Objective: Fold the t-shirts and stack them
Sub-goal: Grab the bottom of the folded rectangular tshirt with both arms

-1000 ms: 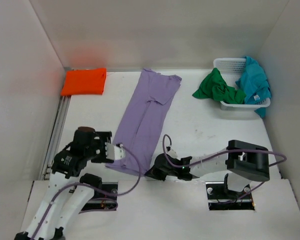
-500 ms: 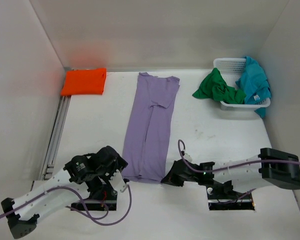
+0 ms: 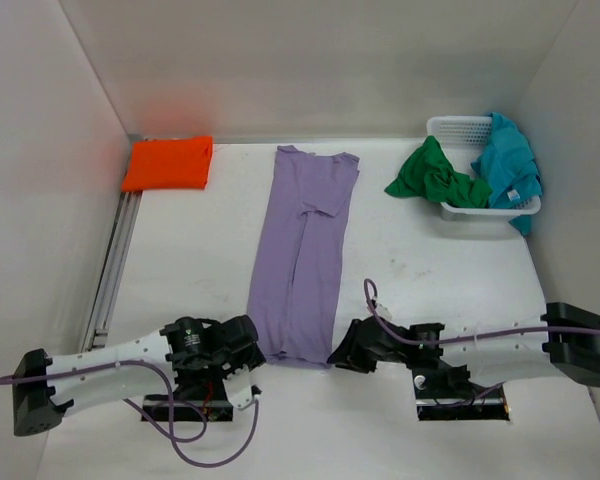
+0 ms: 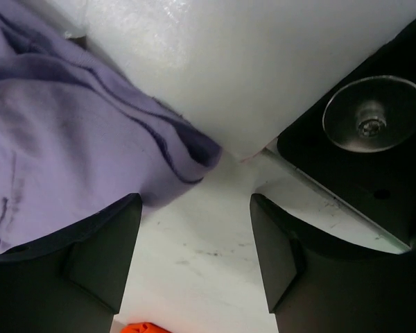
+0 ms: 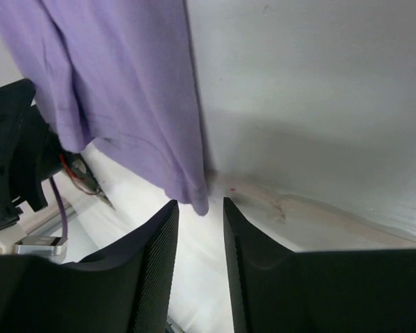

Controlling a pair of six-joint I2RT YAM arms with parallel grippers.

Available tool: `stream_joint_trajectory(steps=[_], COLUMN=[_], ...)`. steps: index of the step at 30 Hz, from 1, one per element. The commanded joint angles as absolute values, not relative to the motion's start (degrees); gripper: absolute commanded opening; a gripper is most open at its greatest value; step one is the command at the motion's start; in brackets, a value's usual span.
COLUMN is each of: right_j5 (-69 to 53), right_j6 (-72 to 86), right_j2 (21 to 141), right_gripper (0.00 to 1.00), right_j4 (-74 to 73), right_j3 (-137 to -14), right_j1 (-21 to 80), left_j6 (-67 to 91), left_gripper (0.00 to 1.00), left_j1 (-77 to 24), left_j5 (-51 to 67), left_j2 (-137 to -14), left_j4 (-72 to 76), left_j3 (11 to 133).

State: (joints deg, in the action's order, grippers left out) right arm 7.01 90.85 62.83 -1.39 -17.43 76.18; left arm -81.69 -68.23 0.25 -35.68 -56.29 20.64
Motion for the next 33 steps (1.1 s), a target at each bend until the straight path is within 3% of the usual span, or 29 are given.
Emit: stream_joint_trajectory(steps=[1,6,11,14,22,26,33], right_j5=[7.4,7.2,6.9,5.4,3.1,3.5,1.9], right_j6=[89.6,89.1,88.8,88.2,87.0,85.7,77.7], right_j2=[64.9,67.0,70.2,72.4,72.4,68.4,61.4], right_gripper=[0.37,0.43,0.43,0.39,0.04,0.01,0.01], right_j4=[-1.8,-2.2,-1.1,-0.4,-1.7,-4.8,-10.9], right_j3=[-20.6,-22.2,-24.0,-24.8,-26.5,-27.9,-32.6], right_j1=[76.0,75.8,75.7,75.2,75.0,72.9,63.5], left_j6=[-82.4,-82.2,-82.1,-81.9,-79.4,-75.8,-71.4], left_gripper=[0.62,0.53,0.17,0.06,0.0,0.0,0.0], left_j1=[-67.3,-65.5,-63.9,-64.0,-61.8,-55.5,-38.9], left_j5=[3.3,5.8,6.8,6.8,8.2,12.7,20.5], left_j2=[-38.8,-41.3,-40.5,-38.9,-33.2,-34.0,-46.5], left_j4=[-51.1,-47.1,-47.0,-47.7,-51.9,-52.3,-50.9], left_j3=[18.6,18.5,18.5,18.2,21.7,28.4,39.4])
